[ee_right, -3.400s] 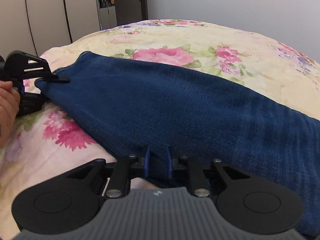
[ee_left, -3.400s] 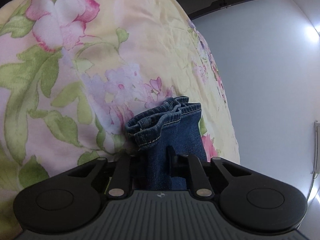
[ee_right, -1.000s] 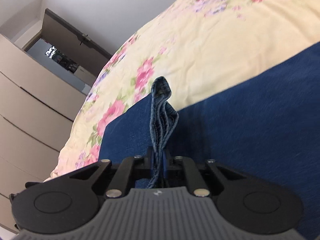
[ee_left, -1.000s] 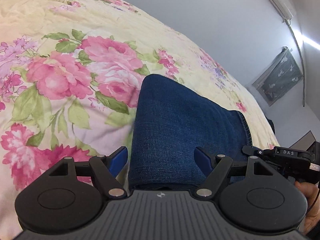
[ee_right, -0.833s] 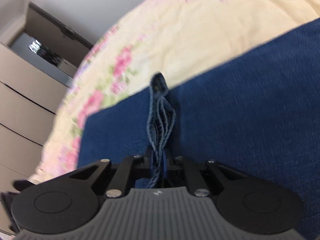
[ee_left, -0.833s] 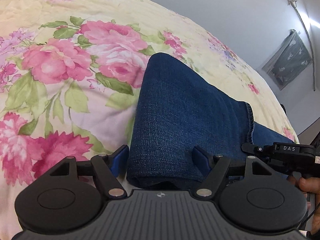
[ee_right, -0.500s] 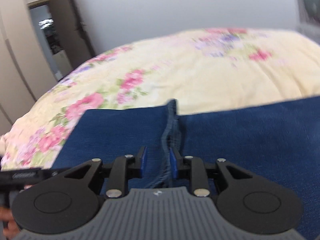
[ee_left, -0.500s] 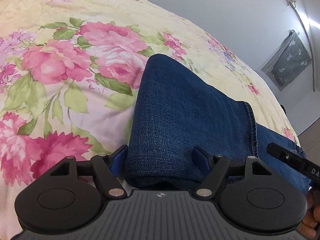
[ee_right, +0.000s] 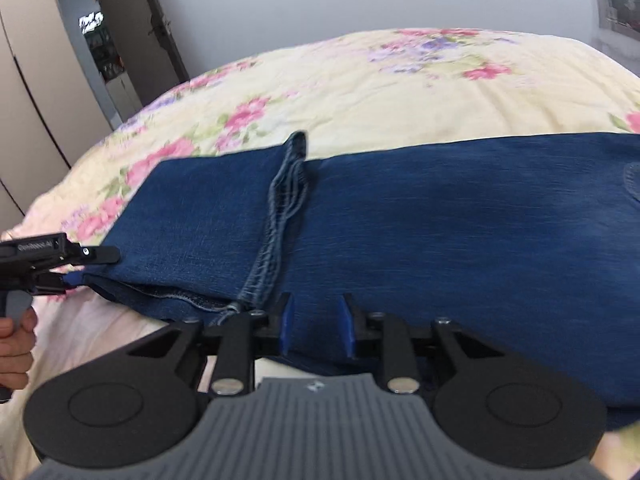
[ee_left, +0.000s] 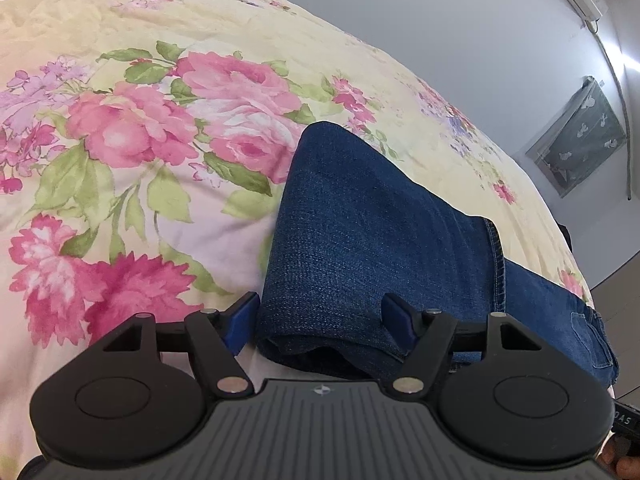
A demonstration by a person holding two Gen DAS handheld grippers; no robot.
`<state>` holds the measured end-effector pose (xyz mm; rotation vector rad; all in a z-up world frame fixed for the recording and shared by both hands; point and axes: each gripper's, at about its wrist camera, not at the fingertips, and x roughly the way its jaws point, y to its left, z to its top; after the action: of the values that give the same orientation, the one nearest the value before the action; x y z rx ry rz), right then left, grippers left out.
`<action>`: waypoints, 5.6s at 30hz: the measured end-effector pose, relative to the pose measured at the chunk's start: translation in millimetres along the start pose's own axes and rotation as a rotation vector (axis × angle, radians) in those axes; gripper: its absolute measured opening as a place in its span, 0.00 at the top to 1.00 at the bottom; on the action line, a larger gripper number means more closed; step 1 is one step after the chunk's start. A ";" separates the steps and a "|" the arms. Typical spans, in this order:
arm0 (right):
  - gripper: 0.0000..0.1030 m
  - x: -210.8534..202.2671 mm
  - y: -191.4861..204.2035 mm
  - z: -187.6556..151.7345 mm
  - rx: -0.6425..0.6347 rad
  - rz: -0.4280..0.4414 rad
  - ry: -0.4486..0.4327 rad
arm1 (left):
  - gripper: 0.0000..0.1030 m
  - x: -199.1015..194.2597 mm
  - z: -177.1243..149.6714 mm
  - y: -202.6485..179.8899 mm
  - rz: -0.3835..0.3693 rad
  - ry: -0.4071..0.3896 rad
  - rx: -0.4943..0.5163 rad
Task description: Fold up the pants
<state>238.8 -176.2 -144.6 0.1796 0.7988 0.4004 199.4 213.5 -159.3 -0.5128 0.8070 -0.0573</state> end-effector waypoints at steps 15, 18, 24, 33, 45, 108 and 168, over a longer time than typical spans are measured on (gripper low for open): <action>0.63 -132.0 -150.7 -11.4 0.323 -0.234 -0.227 | 0.22 -4.6 -33.9 -131.2 -0.054 -0.038 0.195; 0.42 -145.8 -186.0 -15.5 0.464 -0.272 -0.278 | 0.22 15.6 -53.9 -178.1 -0.096 0.009 0.257; 0.37 -156.1 -259.6 -24.4 0.675 -0.303 -0.316 | 0.22 51.5 -90.0 -273.1 -0.183 0.074 0.366; 0.28 -147.9 -378.2 -44.4 1.067 -0.198 -0.442 | 0.21 101.0 -127.7 -360.5 -0.225 0.151 0.471; 0.66 -111.8 -425.8 -33.1 1.073 -0.192 -0.415 | 0.16 142.4 -156.8 -386.3 -0.139 0.234 0.542; 0.31 -110.8 -200.3 0.6 0.581 -0.023 -0.390 | 0.54 105.6 -66.7 -223.2 -0.247 0.256 -0.048; 0.58 -82.2 -87.8 2.3 -0.045 -0.116 -0.264 | 0.39 -23.3 -48.8 -59.0 -0.126 0.004 -0.255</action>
<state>213.5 -290.1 -115.6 0.1398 0.5371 0.2780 157.2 147.0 -144.6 -0.8046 0.7898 -0.0723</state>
